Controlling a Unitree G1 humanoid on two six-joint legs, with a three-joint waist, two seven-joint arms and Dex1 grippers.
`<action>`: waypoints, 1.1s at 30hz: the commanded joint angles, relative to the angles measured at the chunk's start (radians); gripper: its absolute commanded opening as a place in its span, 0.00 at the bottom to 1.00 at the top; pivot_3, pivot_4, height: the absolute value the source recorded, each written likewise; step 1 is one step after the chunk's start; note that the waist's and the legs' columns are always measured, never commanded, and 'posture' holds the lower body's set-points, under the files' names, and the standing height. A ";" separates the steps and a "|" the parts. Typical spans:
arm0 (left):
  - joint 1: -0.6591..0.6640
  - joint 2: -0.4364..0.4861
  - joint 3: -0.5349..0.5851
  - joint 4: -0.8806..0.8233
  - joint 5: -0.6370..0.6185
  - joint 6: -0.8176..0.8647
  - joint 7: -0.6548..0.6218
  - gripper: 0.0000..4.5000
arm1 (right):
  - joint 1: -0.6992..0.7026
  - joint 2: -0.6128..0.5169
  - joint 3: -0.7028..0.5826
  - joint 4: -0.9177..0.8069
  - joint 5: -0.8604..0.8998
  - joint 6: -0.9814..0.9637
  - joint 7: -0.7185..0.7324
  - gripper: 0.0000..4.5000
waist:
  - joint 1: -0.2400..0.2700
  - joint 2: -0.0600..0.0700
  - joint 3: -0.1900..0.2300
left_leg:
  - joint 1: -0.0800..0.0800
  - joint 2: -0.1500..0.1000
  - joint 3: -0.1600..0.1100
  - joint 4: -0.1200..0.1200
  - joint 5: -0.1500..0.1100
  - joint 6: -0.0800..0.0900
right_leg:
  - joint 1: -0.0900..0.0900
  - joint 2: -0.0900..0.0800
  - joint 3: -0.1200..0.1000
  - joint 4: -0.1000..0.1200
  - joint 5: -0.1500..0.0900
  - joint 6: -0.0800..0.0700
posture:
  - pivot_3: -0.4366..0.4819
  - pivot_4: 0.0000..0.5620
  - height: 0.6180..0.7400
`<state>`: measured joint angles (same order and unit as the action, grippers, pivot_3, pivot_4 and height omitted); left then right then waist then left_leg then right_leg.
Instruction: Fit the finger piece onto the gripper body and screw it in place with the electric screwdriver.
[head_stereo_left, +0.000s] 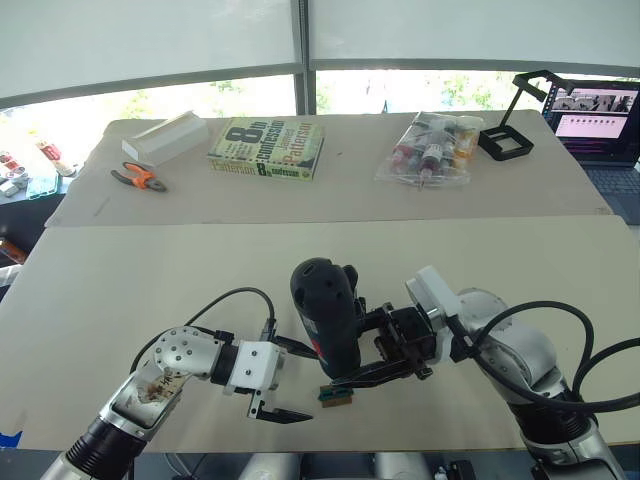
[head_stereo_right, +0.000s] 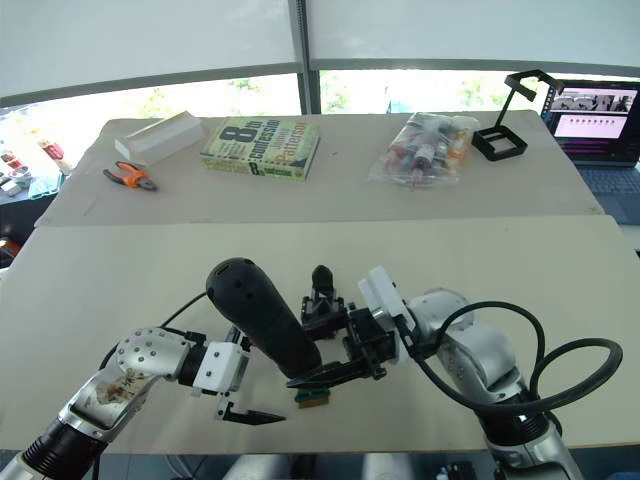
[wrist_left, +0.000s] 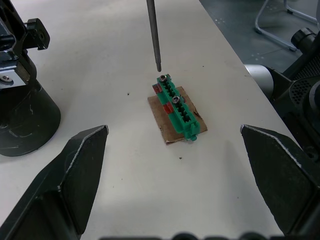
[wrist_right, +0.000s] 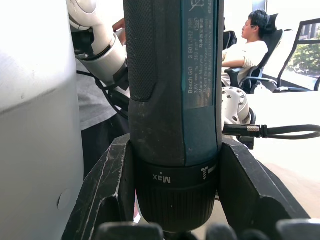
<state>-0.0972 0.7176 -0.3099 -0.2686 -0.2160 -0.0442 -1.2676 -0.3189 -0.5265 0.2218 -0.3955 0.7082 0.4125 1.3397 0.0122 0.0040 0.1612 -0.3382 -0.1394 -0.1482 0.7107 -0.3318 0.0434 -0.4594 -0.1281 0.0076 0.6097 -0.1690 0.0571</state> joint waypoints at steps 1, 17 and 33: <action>-0.004 -0.001 -0.003 -0.014 -0.004 -0.009 0.001 1.00 | -0.013 0.010 -0.014 -0.041 0.018 -0.021 -0.001 0.42 | 0.000 0.000 0.000 | 0.000 0.000 0.000 0.000 0.000 0.000 | 0.000 0.000 0.000 0.000 0.000 0.000 | 0.48 0.27 1.00; -0.011 -0.003 -0.002 -0.007 -0.004 -0.012 0.000 1.00 | -0.003 0.011 -0.008 -0.040 0.008 -0.028 0.005 0.42 | 0.000 0.000 0.000 | 0.000 0.000 0.000 0.000 0.000 0.000 | 0.000 0.000 0.000 0.000 0.000 0.000 | 0.48 0.27 1.00; -0.015 -0.003 -0.002 -0.004 -0.003 -0.012 0.000 1.00 | -0.004 0.012 -0.010 -0.044 0.010 -0.015 0.004 0.42 | 0.000 0.000 0.000 | 0.000 0.000 0.000 0.000 0.000 0.000 | 0.000 0.000 0.000 0.000 0.000 0.000 | 0.48 0.27 1.00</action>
<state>-0.1044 0.7159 -0.3117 -0.2657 -0.2156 -0.0442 -1.2677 -0.3169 -0.5226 0.2241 -0.3956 0.6895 0.4127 1.3418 0.0122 0.0039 0.1613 -0.3382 -0.1394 -0.1481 0.7108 -0.3318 0.0434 -0.4594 -0.1281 0.0077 0.6097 -0.1689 0.0571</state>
